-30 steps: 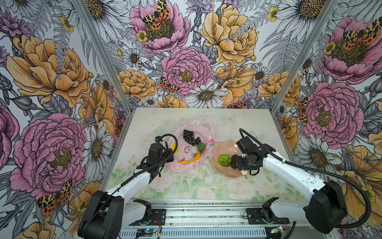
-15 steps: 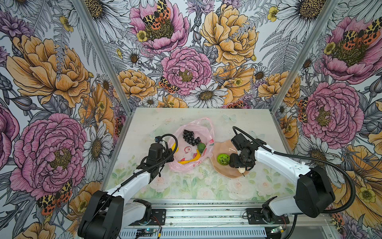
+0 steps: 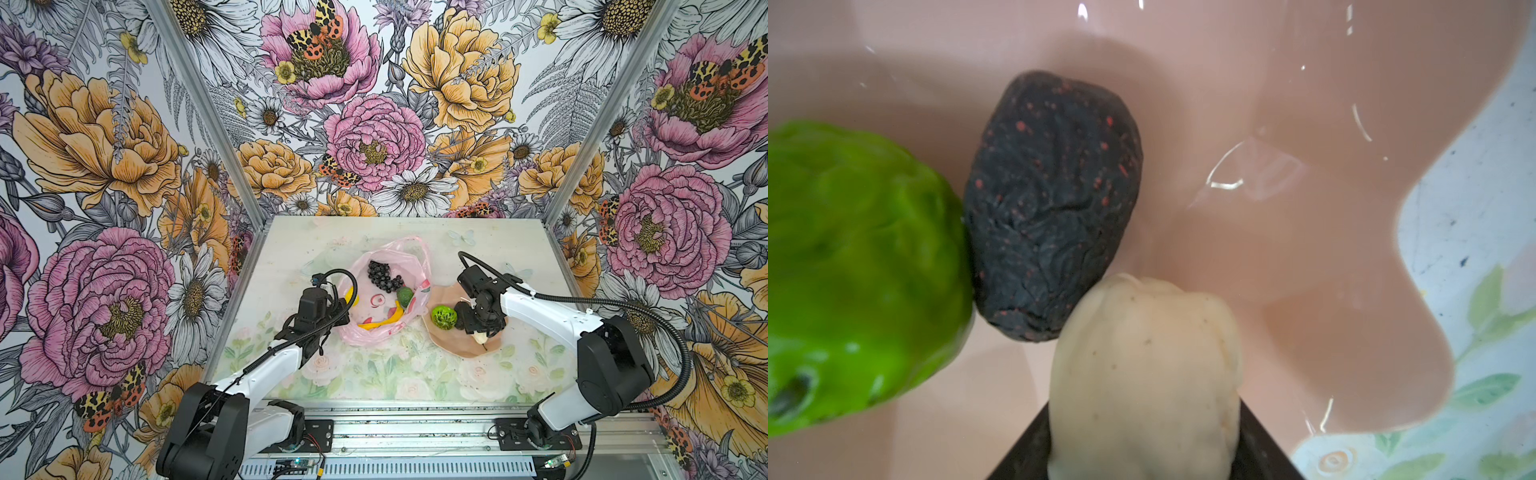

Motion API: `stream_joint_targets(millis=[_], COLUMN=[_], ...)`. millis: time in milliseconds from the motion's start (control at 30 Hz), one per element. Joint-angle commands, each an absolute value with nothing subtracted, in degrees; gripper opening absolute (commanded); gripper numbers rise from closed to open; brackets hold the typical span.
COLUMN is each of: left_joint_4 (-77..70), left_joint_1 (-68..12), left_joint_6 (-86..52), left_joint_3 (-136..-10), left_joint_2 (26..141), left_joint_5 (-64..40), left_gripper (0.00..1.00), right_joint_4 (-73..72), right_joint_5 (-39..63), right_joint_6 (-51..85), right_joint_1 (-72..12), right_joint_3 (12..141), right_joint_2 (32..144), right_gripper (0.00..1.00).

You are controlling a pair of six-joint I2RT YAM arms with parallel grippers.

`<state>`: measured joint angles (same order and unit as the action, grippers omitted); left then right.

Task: Take fruits out of the plastic bag
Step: Place the fruit on the plate.

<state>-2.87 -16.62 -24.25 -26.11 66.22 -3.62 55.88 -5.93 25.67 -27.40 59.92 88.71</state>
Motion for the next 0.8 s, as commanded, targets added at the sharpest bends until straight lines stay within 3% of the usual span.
stream_joint_targets(millis=[0, 233, 400, 600, 700, 767], left_joint_4=[-3.7, -3.7, -3.7, -3.7, -3.8, -3.7], left_joint_1=[-16.1, -16.1, -16.2, -16.3, -16.3, -16.2], left_joint_6=[-24.5, -24.4, -24.5, -24.4, -24.5, -24.3], left_joint_3=[-25.4, -25.5, -25.5, -25.6, -25.6, -25.6], left_joint_2=[65.4, 65.4, 65.5, 65.8, 65.7, 65.5], left_joint_5=[-2.6, -2.5, -2.5, -2.6, -2.5, -2.4], left_gripper=[0.0, 0.0, 0.0, 0.0, 0.0, 0.0], right_joint_4=[54.5, 54.5, 54.6, 54.4, 54.4, 54.0], right_joint_5=[-6.8, -8.2, -11.3, -21.2, -27.0, -30.8], right_joint_6=[25.2, 25.2, 25.9, 27.3, 26.8, 24.9], right_joint_1=[-27.4, -27.8, -28.3, -32.4, -35.4, -37.8], right_joint_3=[61.9, 61.6, 62.3, 67.5, 71.6, 74.4], right_joint_2=[88.9, 87.7, 85.0, 81.7, 82.2, 83.4], right_gripper=[0.63, 0.76, 0.8, 0.85, 0.98, 0.99])
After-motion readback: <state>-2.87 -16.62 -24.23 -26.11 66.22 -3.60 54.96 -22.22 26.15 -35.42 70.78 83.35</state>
